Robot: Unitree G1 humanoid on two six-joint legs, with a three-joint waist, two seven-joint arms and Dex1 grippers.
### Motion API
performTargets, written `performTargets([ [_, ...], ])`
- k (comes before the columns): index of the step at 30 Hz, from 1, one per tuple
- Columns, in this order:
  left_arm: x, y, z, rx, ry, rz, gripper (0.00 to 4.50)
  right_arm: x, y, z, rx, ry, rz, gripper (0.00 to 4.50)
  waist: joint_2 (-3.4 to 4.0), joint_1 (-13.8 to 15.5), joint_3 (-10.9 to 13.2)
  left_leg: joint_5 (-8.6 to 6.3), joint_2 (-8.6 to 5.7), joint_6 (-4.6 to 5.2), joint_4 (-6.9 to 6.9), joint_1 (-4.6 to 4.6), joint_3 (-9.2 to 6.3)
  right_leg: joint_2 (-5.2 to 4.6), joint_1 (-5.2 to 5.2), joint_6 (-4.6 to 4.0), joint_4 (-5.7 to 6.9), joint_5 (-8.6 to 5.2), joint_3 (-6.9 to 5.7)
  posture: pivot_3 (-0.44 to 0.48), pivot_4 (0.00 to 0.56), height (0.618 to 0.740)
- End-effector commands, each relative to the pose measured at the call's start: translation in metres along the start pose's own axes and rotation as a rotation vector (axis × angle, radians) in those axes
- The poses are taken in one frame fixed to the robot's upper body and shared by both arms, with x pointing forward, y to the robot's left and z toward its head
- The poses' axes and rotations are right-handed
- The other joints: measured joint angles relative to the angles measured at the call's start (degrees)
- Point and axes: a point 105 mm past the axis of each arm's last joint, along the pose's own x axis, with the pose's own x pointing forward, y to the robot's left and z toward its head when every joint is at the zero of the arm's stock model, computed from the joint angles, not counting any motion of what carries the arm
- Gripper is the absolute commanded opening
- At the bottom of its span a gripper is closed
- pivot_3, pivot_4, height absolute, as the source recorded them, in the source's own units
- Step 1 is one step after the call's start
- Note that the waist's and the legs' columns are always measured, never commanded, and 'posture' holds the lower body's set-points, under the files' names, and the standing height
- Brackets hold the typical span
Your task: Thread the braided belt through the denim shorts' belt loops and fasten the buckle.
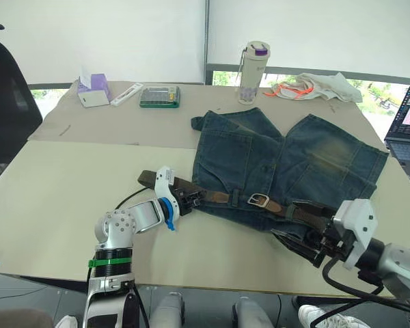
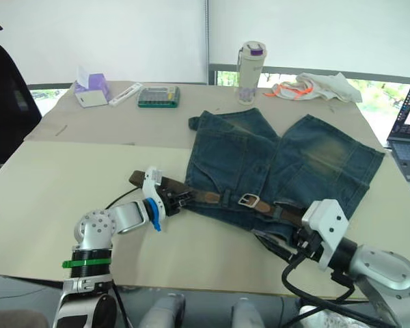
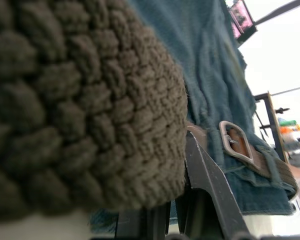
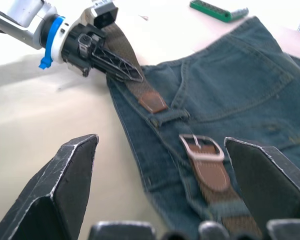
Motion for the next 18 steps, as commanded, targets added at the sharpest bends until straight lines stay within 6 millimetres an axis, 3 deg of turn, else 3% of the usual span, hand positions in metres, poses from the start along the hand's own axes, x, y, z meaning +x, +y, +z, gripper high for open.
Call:
performTargets([
  [1, 0.002, -0.012, 0.0, -0.013, -0.012, -0.027, 0.0, 0.004, 0.002, 0.007, -0.026, -0.041, 0.007, 4.46, 0.0, 0.01, 0.0, 0.0, 0.0, 0.0, 0.0, 0.0, 0.0, 0.0, 0.0, 0.0, 0.0, 0.0, 0.0, 0.0, 0.15, 0.74],
  [10, 0.022, -0.025, -0.021, -0.073, 0.061, -0.061, 0.0, 0.016, 0.003, -0.001, 0.0, -0.015, 0.001, 4.46, 0.0, -0.12, 0.0, 0.0, 0.0, 0.0, 0.0, 0.01, 0.0, 0.0, 0.0, 0.0, 0.0, 0.0, 0.0, 0.0, 0.15, 0.74],
  [13, 0.026, -0.029, -0.023, -0.069, 0.072, -0.077, 0.0, 0.023, -0.005, -0.003, 0.026, 0.001, -0.056, 4.46, -0.01, -0.12, -0.01, 0.0, -0.01, 0.0, 0.0, 0.02, 0.0, 0.0, 0.01, 0.0, 0.01, 0.0, 0.0, 0.0, 0.15, 0.74],
  [18, 0.037, -0.032, -0.035, -0.079, 0.1, -0.094, 0.0, 0.048, 0.001, -0.01, 0.173, 0.033, -0.052, 4.46, -0.01, 0.01, -0.06, 0.0, -0.02, 0.0, -0.01, 0.0, 0.0, 0.0, 0.01, 0.0, -0.02, 0.0, -0.01, 0.0, 0.15, 0.74],
])
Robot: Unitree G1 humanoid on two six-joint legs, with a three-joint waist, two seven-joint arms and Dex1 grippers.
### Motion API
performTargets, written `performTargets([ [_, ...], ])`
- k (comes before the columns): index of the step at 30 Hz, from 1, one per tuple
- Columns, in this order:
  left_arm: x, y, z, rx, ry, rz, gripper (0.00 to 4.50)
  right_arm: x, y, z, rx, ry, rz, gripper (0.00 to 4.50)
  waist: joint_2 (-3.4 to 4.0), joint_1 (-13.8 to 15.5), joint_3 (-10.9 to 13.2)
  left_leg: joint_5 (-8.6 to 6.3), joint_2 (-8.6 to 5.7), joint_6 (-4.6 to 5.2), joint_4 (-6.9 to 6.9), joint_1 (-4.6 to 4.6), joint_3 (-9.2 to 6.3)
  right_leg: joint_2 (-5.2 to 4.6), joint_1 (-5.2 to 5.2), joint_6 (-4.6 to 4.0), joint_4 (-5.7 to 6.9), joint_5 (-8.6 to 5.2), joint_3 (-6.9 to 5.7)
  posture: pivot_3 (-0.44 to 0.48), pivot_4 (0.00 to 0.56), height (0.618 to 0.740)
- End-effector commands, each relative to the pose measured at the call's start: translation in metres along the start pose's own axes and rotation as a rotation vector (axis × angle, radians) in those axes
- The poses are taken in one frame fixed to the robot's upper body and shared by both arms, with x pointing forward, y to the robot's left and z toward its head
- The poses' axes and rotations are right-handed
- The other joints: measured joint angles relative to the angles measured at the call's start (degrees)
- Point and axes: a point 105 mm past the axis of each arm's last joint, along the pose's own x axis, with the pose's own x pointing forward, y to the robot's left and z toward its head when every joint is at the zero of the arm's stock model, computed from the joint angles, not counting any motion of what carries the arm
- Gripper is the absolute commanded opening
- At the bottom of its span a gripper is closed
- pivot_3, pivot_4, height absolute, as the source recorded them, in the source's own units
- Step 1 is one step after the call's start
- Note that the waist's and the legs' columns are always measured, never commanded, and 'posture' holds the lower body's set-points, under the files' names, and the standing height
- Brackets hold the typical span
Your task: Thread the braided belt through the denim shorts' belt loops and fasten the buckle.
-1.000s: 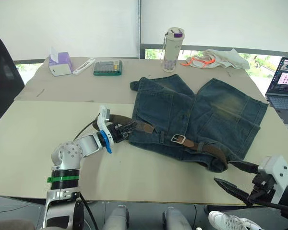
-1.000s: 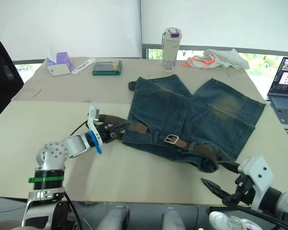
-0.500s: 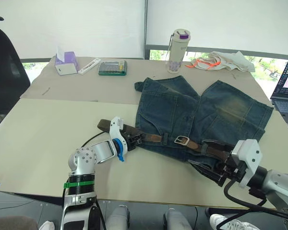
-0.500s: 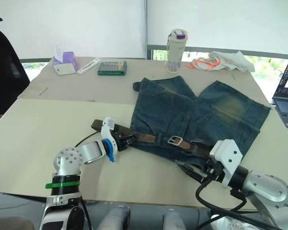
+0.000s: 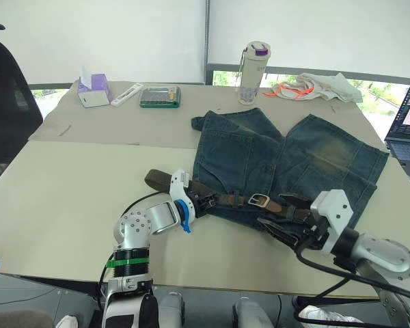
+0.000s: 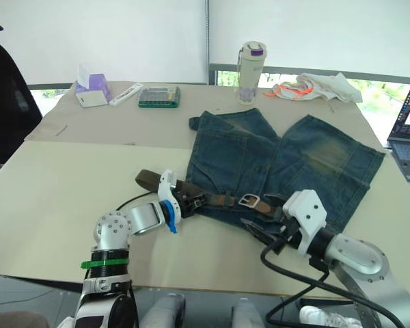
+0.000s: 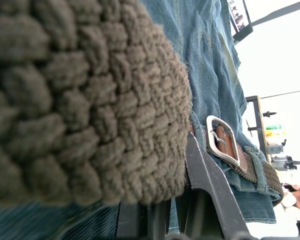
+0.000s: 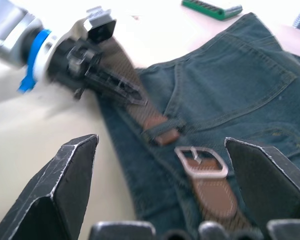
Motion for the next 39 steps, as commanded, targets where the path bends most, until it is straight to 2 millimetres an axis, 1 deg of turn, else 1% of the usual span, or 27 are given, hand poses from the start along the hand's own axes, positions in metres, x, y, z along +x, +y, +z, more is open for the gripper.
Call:
performTargets([
  [1, 0.013, -0.008, -0.012, 0.007, 0.041, -0.041, 0.0, 0.017, 0.012, -0.006, 0.121, 0.04, 0.024, 4.46, 0.05, 0.14, -0.04, 0.0, 0.0, 0.0, 0.0, 0.01, 0.0, 0.0, 0.01, 0.0, 0.0, 0.0, 0.0, 0.0, 0.15, 0.74],
  [4, 0.015, -0.007, -0.013, 0.009, 0.039, -0.047, 0.0, 0.026, 0.016, -0.013, 0.217, 0.079, 0.013, 4.46, 0.07, 0.31, -0.06, 0.0, -0.03, 0.0, 0.0, 0.0, 0.0, -0.03, 0.03, 0.0, -0.02, 0.0, 0.0, 0.0, 0.15, 0.74],
  [7, 0.017, -0.008, -0.015, 0.003, 0.037, -0.056, 0.0, 0.035, 0.028, -0.022, 0.327, 0.128, 0.05, 4.46, 0.07, 0.45, -0.09, 0.0, -0.08, 0.0, 0.0, 0.02, 0.0, -0.08, 0.05, 0.0, -0.05, 0.0, 0.0, 0.0, 0.15, 0.74],
  [11, 0.018, -0.009, -0.022, 0.008, 0.054, -0.069, 0.0, 0.048, 0.022, -0.035, 0.45, 0.185, -0.036, 4.46, 0.09, 0.47, -0.13, 0.0, -0.08, 0.0, 0.0, 0.02, -0.01, -0.08, 0.05, 0.0, -0.04, 0.0, -0.01, 0.0, 0.15, 0.74],
  [13, 0.018, -0.009, -0.023, 0.008, 0.057, -0.072, 0.0, 0.051, 0.02, -0.037, 0.492, 0.2, -0.064, 4.46, 0.11, 0.48, -0.15, 0.0, -0.09, 0.0, -0.01, 0.03, 0.0, -0.09, 0.05, 0.0, -0.04, 0.0, -0.01, 0.0, 0.15, 0.74],
  [16, 0.018, -0.009, -0.023, 0.009, 0.057, -0.074, 0.0, 0.055, 0.01, -0.038, 0.505, 0.204, -0.147, 4.46, 0.14, 0.49, -0.19, 0.0, -0.1, 0.0, -0.01, 0.02, -0.01, -0.1, 0.05, 0.01, -0.04, 0.0, -0.01, 0.0, 0.15, 0.74],
  [19, 0.019, -0.008, -0.027, 0.044, 0.086, -0.07, 0.0, 0.061, 0.003, -0.039, 0.621, 0.178, -0.234, 4.46, 0.16, 0.4, -0.23, 0.0, -0.1, 0.0, -0.02, 0.04, -0.01, -0.09, 0.05, 0.01, -0.04, 0.0, -0.02, 0.0, 0.15, 0.74],
  [23, 0.02, -0.009, -0.029, 0.051, 0.096, -0.08, 0.0, 0.068, 0.01, -0.029, 0.737, 0.118, -0.216, 4.46, 0.22, 0.45, -0.3, 0.0, -0.1, 0.0, -0.03, 0.04, -0.01, -0.1, 0.05, 0.01, -0.02, 0.0, -0.02, 0.0, 0.15, 0.74],
  [27, 0.02, -0.007, -0.031, 0.06, 0.108, -0.077, 0.0, 0.072, 0.009, -0.021, 0.866, 0.046, -0.246, 4.46, 0.3, 0.39, -0.36, 0.0, -0.1, 0.0, -0.04, 0.05, -0.01, -0.09, 0.03, 0.01, -0.01, 0.0, -0.02, 0.0, 0.15, 0.74],
  [30, 0.02, -0.005, -0.031, 0.057, 0.105, -0.07, 0.0, 0.072, 0.008, -0.013, 0.924, -0.005, -0.25, 3.7, 0.35, 0.41, -0.39, 0.0, -0.09, 0.0, -0.06, 0.04, -0.02, -0.09, 0.03, 0.01, -0.02, 0.0, -0.03, 0.0, 0.15, 0.74],
  [34, 0.021, -0.004, -0.031, 0.058, 0.103, -0.067, 0.0, 0.07, 0.008, -0.009, 0.939, -0.017, -0.244, 2.25, 0.5, 0.35, -0.49, 0.0, -0.09, 0.0, -0.1, 0.04, -0.02, -0.09, 0.0, 0.01, -0.01, 0.0, -0.02, 0.0, 0.15, 0.74],
  [39, 0.021, -0.005, -0.031, 0.061, 0.1, -0.069, 0.0, 0.068, 0.008, -0.008, 0.927, -0.01, -0.234, 0.55, 0.59, 0.11, -0.54, 0.0, -0.09, 0.0, -0.1, 0.04, -0.02, -0.09, 0.0, 0.01, -0.02, 0.0, -0.02, 0.0, 0.15, 0.74],
])
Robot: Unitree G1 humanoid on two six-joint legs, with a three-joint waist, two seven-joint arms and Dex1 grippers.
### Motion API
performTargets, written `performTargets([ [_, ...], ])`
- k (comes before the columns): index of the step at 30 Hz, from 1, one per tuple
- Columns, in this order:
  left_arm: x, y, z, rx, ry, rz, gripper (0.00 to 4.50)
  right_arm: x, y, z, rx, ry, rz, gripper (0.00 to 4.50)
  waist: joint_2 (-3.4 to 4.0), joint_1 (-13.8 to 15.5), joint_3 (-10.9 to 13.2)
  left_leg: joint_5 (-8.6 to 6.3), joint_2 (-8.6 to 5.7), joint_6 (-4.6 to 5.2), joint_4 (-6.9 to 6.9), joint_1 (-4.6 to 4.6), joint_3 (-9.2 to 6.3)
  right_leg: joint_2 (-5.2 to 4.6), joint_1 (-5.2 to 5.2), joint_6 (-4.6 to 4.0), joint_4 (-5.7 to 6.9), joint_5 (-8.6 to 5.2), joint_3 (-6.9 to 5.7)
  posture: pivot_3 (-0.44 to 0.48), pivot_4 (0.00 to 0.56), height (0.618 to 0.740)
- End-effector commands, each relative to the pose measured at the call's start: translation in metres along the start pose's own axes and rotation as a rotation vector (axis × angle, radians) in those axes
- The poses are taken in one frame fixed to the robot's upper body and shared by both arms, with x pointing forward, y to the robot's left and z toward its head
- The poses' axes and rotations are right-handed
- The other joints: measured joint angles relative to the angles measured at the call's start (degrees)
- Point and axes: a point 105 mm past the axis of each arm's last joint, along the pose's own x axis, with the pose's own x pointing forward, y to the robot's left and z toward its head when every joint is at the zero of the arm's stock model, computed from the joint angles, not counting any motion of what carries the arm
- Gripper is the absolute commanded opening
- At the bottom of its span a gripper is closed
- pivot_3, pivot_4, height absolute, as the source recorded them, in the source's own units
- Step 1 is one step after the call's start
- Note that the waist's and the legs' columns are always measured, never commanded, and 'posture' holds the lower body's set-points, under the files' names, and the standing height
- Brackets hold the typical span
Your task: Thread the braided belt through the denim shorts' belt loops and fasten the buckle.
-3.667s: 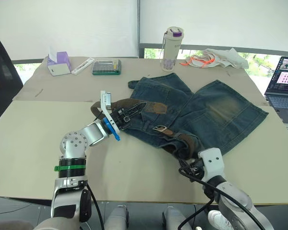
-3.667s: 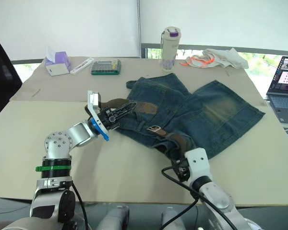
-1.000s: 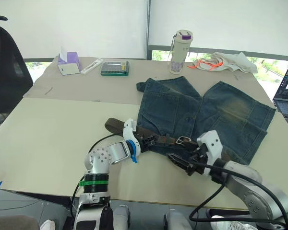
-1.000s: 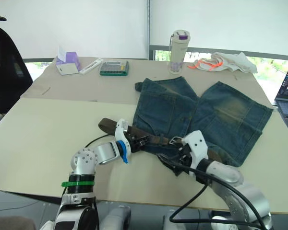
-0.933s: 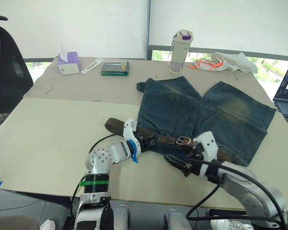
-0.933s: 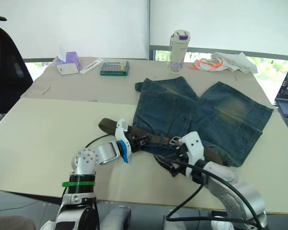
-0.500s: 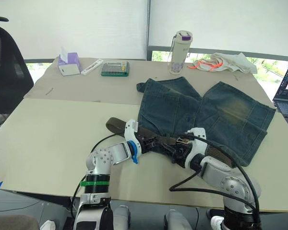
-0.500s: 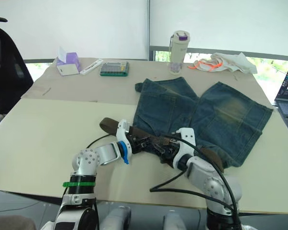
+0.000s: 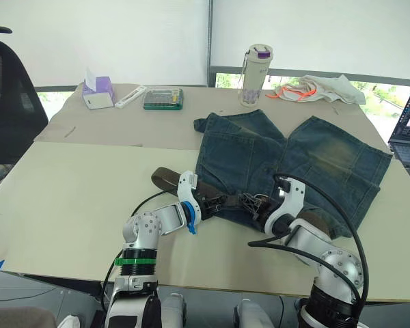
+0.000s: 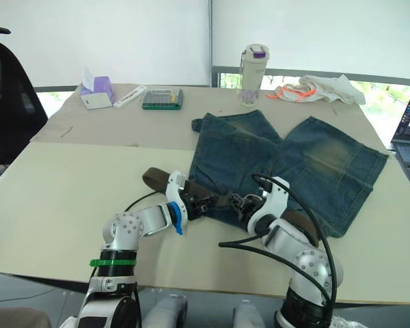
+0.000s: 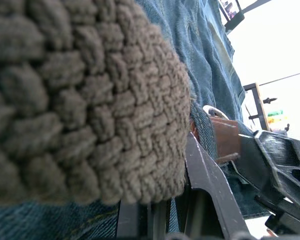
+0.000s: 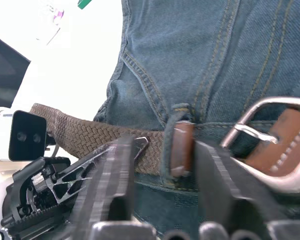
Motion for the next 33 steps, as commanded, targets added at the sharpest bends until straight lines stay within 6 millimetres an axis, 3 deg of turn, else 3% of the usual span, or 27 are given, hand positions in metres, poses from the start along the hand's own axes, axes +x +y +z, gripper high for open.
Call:
performTargets([
  [1, 0.01, -0.005, -0.022, -0.027, 0.08, -0.028, 0.0, -0.004, 0.017, 0.006, -0.032, -0.021, 0.071, 0.17, 0.0, -0.03, 0.0, 0.0, 0.0, 0.0, 0.0, 0.0, 0.0, 0.0, 0.0, 0.0, 0.0, 0.0, 0.0, 0.0, 0.15, 0.74],
  [4, 0.009, -0.005, -0.022, -0.025, 0.077, -0.038, 0.0, -0.004, 0.018, 0.008, -0.033, -0.023, 0.073, 0.03, 0.01, -0.06, 0.0, 0.0, 0.0, 0.0, 0.0, 0.0, 0.0, 0.0, 0.0, 0.0, -0.01, 0.0, 0.0, 0.0, 0.15, 0.74],
  [13, 0.0, -0.005, -0.015, -0.006, 0.053, -0.075, 3.03, -0.013, 0.018, 0.02, -0.114, -0.037, 0.084, 0.0, 0.0, -0.22, 0.0, 0.0, 0.0, 0.0, -0.03, -0.02, 0.0, 0.0, -0.01, 0.0, -0.06, 0.0, 0.0, 0.0, 0.15, 0.74],
  [17, -0.014, 0.001, -0.01, 0.009, 0.042, -0.099, 4.37, -0.028, 0.009, 0.041, -0.113, -0.108, 0.083, 0.0, 0.0, -0.49, 0.0, 0.0, 0.04, 0.0, -0.05, -0.01, 0.0, 0.03, -0.01, 0.0, -0.07, 0.0, 0.0, 0.0, 0.15, 0.74],
  [22, -0.027, 0.007, -0.005, 0.027, 0.04, -0.119, 4.47, -0.048, -0.006, 0.057, -0.09, -0.143, 0.079, 0.0, 0.01, -1.25, 0.0, 0.0, 0.1, 0.01, -0.1, 0.03, 0.0, 0.07, -0.01, -0.01, -0.05, 0.0, 0.0, 0.0, 0.15, 0.74],
  [26, -0.039, -0.002, -0.003, 0.058, 0.05, -0.21, 4.47, -0.068, -0.017, 0.081, -0.037, -0.218, 0.076, 0.0, 0.01, -1.77, 0.0, 0.0, 0.12, 0.01, -0.14, 0.02, 0.0, 0.08, -0.01, -0.01, -0.07, 0.0, 0.01, 0.0, 0.15, 0.74],
  [28, -0.046, -0.012, 0.001, 0.066, 0.038, -0.289, 4.47, -0.074, -0.011, 0.094, 0.013, -0.262, 0.123, 0.0, 0.01, -1.99, 0.01, 0.0, 0.12, 0.02, -0.15, 0.02, 0.01, 0.08, -0.02, -0.02, -0.07, 0.0, 0.03, 0.0, 0.15, 0.74],
  [33, -0.059, -0.052, 0.014, 0.001, -0.018, -0.549, 4.47, -0.084, 0.039, 0.112, 0.197, -0.327, 0.4, 0.0, 0.01, -1.9, 0.15, 0.01, 0.15, 0.03, -0.15, -0.09, 0.01, 0.07, -0.09, -0.02, -0.1, 0.0, 0.02, 0.0, 0.15, 0.74],
])
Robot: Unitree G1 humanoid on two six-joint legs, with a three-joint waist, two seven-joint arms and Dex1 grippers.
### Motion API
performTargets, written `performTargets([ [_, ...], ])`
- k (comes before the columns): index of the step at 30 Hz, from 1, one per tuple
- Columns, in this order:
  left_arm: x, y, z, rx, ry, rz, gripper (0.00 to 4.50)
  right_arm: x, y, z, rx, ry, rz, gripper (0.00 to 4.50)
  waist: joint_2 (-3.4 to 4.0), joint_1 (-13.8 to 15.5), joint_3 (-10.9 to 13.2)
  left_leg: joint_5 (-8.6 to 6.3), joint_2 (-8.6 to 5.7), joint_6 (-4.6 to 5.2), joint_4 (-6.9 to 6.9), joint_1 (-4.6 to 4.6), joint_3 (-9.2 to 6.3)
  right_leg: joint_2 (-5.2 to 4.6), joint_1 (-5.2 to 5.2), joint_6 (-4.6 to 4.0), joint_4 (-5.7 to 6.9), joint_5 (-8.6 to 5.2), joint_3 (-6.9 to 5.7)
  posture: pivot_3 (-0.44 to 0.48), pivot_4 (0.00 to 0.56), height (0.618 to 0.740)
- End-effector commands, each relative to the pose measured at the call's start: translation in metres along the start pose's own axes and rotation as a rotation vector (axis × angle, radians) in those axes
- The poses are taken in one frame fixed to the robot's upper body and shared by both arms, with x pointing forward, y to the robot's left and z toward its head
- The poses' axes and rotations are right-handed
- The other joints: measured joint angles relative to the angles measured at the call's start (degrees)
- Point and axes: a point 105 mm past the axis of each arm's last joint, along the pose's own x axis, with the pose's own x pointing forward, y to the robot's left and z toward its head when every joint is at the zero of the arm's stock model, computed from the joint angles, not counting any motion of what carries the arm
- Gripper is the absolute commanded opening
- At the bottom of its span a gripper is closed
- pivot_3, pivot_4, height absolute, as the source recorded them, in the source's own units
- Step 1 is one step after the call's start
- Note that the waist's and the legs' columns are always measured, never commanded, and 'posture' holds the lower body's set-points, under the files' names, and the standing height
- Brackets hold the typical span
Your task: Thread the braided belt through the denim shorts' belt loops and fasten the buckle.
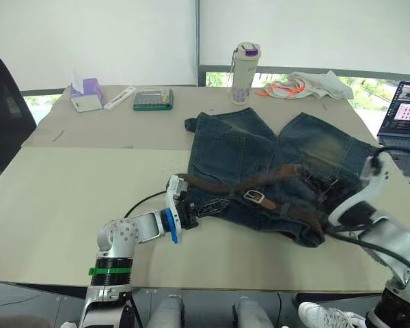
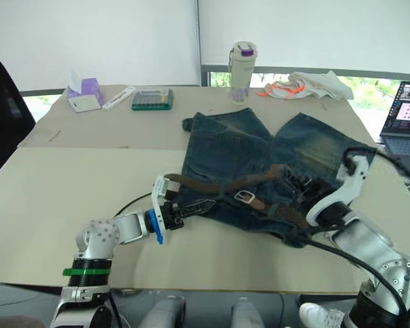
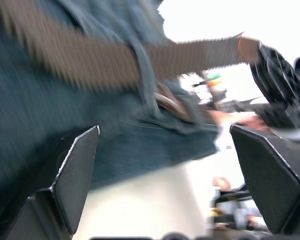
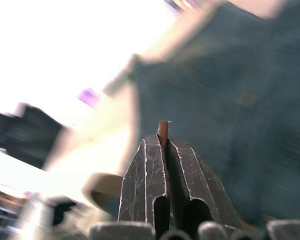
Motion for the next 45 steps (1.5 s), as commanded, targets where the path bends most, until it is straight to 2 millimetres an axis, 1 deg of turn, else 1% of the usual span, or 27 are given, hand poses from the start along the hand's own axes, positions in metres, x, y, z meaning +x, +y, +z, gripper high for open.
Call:
performTargets([
  [1, 0.006, -0.035, 0.011, 0.005, -0.032, -0.181, 4.47, 0.002, 0.042, 0.009, 0.119, -0.054, 0.188, 0.0, -0.01, 0.05, 0.0, 0.0, -0.01, 0.0, 0.0, -0.01, 0.0, -0.01, 0.01, 0.0, -0.03, 0.0, 0.0, 0.0, 0.15, 0.74],
  [2, 0.012, -0.044, 0.011, -0.01, -0.045, -0.23, 4.47, 0.008, 0.05, 0.006, 0.178, -0.061, 0.223, 0.0, -0.01, 0.08, 0.0, 0.0, -0.01, 0.0, 0.0, -0.03, 0.0, 0.0, 0.01, 0.0, -0.08, 0.0, 0.0, 0.0, 0.15, 0.74],
  [4, 0.023, -0.066, 0.013, -0.024, -0.096, -0.333, 4.47, 0.022, 0.061, -0.002, 0.243, -0.057, 0.26, 0.0, -0.01, -0.04, 0.01, 0.0, 0.0, 0.0, 0.0, -0.04, 0.0, 0.01, 0.01, 0.0, -0.14, 0.0, -0.01, 0.0, 0.15, 0.74],
  [6, 0.027, -0.078, 0.018, -0.045, -0.141, -0.39, 4.47, 0.029, 0.067, -0.008, 0.268, -0.054, 0.274, 0.0, -0.02, 0.17, 0.01, 0.0, -0.02, 0.0, 0.0, -0.06, 0.0, -0.01, 0.01, 0.0, -0.15, 0.01, 0.0, 0.0, 0.15, 0.74],
  [9, 0.033, -0.086, 0.026, -0.091, -0.198, -0.411, 4.47, 0.035, 0.076, -0.011, 0.311, -0.064, 0.309, 0.0, -0.02, 0.27, 0.01, 0.0, -0.02, 0.0, 0.0, -0.11, 0.0, 0.0, 0.0, 0.0, -0.2, 0.02, -0.02, 0.0, 0.15, 0.74],
  [10, 0.034, -0.087, 0.031, -0.118, -0.236, -0.418, 4.47, 0.038, 0.077, -0.014, 0.32, -0.059, 0.307, 0.0, -0.02, 0.27, 0.01, 0.0, -0.02, 0.0, 0.0, -0.1, -0.01, 0.0, 0.0, 0.0, -0.21, 0.02, -0.02, 0.0, 0.15, 0.74],
  [13, 0.035, -0.089, 0.042, -0.183, -0.311, -0.433, 4.47, 0.042, 0.077, -0.021, 0.324, -0.05, 0.298, 0.0, -0.02, 0.19, 0.01, 0.0, -0.02, 0.0, 0.0, -0.09, -0.01, 0.0, -0.01, 0.0, -0.2, 0.02, -0.01, 0.0, 0.15, 0.74],
  [16, 0.032, -0.082, 0.057, -0.257, -0.403, -0.41, 4.47, 0.043, 0.074, -0.025, 0.323, -0.051, 0.275, 0.0, -0.02, 0.24, 0.01, 0.0, -0.02, 0.0, 0.0, -0.09, -0.01, 0.01, 0.0, -0.01, -0.2, 0.02, -0.02, 0.0, 0.15, 0.74],
  [18, 0.028, -0.081, 0.065, -0.301, -0.449, -0.421, 4.47, 0.042, 0.071, -0.025, 0.323, -0.058, 0.263, 0.0, -0.02, 0.24, 0.01, 0.0, -0.02, 0.0, 0.0, -0.09, -0.01, 0.01, 0.0, -0.01, -0.22, 0.02, -0.01, 0.0, 0.15, 0.74],
  [24, 0.031, -0.081, 0.063, -0.348, -0.423, -0.413, 4.47, 0.038, 0.065, -0.025, 0.32, -0.069, 0.239, 0.0, -0.02, 0.46, 0.01, 0.0, -0.04, 0.01, 0.0, -0.12, -0.01, 0.01, 0.0, -0.01, -0.26, 0.02, -0.01, 0.0, 0.15, 0.74],
  [29, 0.031, -0.079, 0.065, -0.396, -0.431, -0.422, 4.47, 0.036, 0.061, -0.028, 0.305, -0.061, 0.221, 0.0, -0.02, 0.44, 0.01, 0.0, -0.04, 0.01, -0.01, -0.11, -0.01, 0.01, 0.0, -0.02, -0.26, 0.03, -0.01, 0.0, 0.15, 0.74],
  [33, 0.032, -0.08, 0.064, -0.386, -0.42, -0.418, 4.47, 0.034, 0.061, -0.033, 0.284, -0.041, 0.22, 0.0, -0.02, 0.44, 0.01, 0.0, -0.04, 0.01, -0.01, -0.11, -0.01, 0.01, 0.0, -0.02, -0.26, 0.03, -0.01, 0.0, 0.15, 0.74],
  [34, 0.033, -0.078, 0.064, -0.389, -0.415, -0.41, 3.88, 0.034, 0.061, -0.034, 0.28, -0.038, 0.22, 0.0, -0.02, 0.47, 0.01, 0.0, -0.04, 0.01, -0.01, -0.11, -0.01, 0.01, 0.0, -0.02, -0.27, 0.03, -0.01, 0.0, 0.15, 0.74],
  [37, 0.034, -0.077, 0.063, -0.388, -0.407, -0.416, 2.96, 0.034, 0.06, -0.036, 0.27, -0.033, 0.217, 0.0, -0.02, 0.48, 0.01, 0.0, -0.05, 0.01, -0.01, -0.13, -0.01, 0.01, 0.0, -0.02, -0.3, 0.03, -0.01, 0.0, 0.15, 0.74],
  [38, 0.034, -0.077, 0.063, -0.39, -0.407, -0.415, 2.57, 0.033, 0.06, -0.036, 0.269, -0.033, 0.217, 0.0, -0.02, 0.48, 0.01, 0.0, -0.05, 0.01, -0.01, -0.13, -0.01, 0.01, 0.0, -0.02, -0.3, 0.03, -0.01, 0.0, 0.15, 0.74],
  [45, 0.032, -0.069, 0.063, -0.381, -0.398, -0.379, 0.21, 0.032, 0.056, -0.037, 0.251, -0.031, 0.21, 0.0, -0.02, 0.41, 0.01, -0.01, -0.04, 0.01, -0.03, -0.12, -0.01, 0.01, 0.0, -0.02, -0.31, 0.03, -0.01, 0.0, 0.15, 0.74],
])
